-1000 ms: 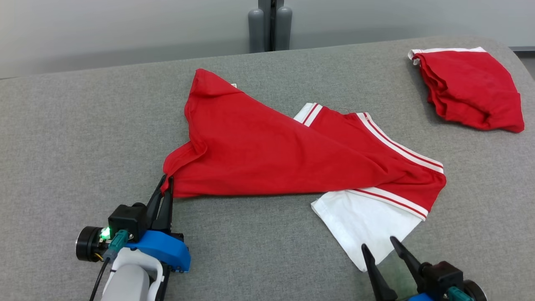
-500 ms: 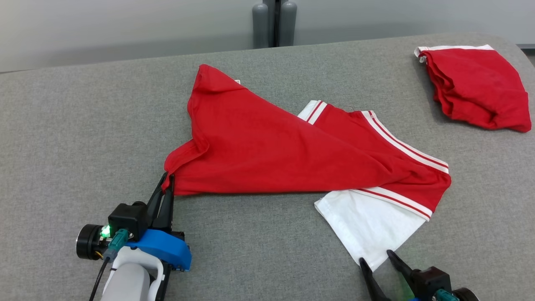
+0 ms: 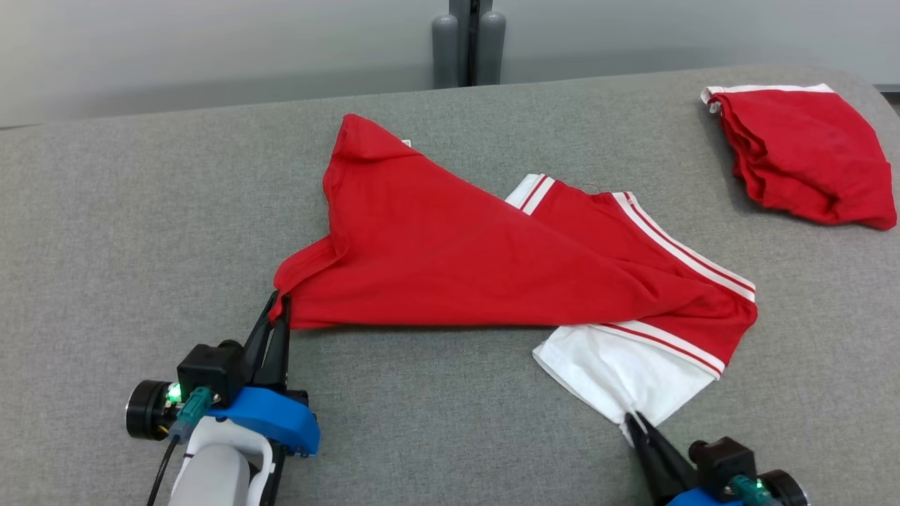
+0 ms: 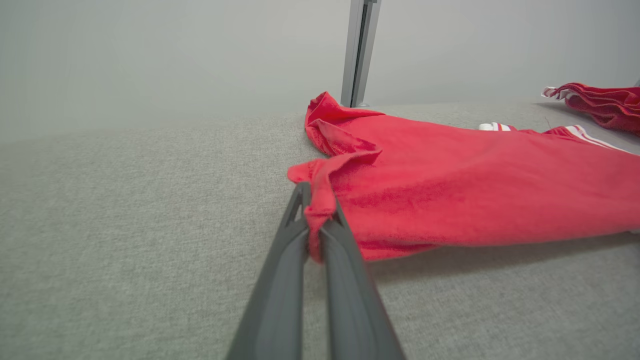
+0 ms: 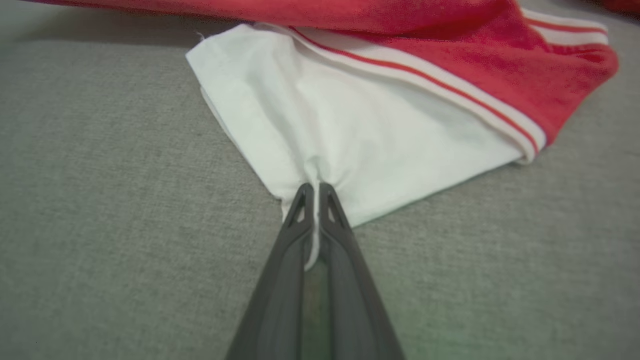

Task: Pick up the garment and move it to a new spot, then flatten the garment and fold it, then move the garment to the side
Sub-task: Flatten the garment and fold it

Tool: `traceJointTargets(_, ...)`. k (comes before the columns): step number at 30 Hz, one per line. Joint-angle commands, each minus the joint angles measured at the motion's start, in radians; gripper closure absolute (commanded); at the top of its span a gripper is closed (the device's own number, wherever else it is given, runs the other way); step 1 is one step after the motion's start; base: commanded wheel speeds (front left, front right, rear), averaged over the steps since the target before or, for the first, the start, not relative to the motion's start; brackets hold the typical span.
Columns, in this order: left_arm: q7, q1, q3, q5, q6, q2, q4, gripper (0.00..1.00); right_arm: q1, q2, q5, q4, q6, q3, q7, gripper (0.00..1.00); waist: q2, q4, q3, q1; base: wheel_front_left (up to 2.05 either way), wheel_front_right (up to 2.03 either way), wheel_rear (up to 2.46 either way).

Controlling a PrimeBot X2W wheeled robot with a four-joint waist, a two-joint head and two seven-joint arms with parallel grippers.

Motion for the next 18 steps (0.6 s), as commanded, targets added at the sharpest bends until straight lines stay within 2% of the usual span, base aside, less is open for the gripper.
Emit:
traceJointTargets(1, 0.0, 0.018, 0.009, -0.005, 0.005, 0.003, -0.008, 1.0, -0.001, -0.008, 0.006, -0.004, -0.002, -0.022, -0.009, 1.0, 0.0, -0.004, -0.007, 0.0, 0.0, 0.0, 0.0)
traceJointTargets(12, 0.0, 0.048, 0.03, -0.028, 0.004, -0.005, -0.105, 1.0, -0.048, -0.02, 0.057, -0.178, -0.001, -0.118, -0.046, 1.0, 0.0, 0.002, -0.026, 0.0, 0.0, 0.0, 0.0)
traceJointTargets(18, 0.007, -0.067, 0.035, -0.057, 0.0, 0.028, -0.148, 1.0, -0.209, -0.063, 0.069, -0.24, -0.001, -0.115, -0.038, 1.0, 0.0, 0.006, 0.009, 0.0, 0.0, 0.0, 0.0)
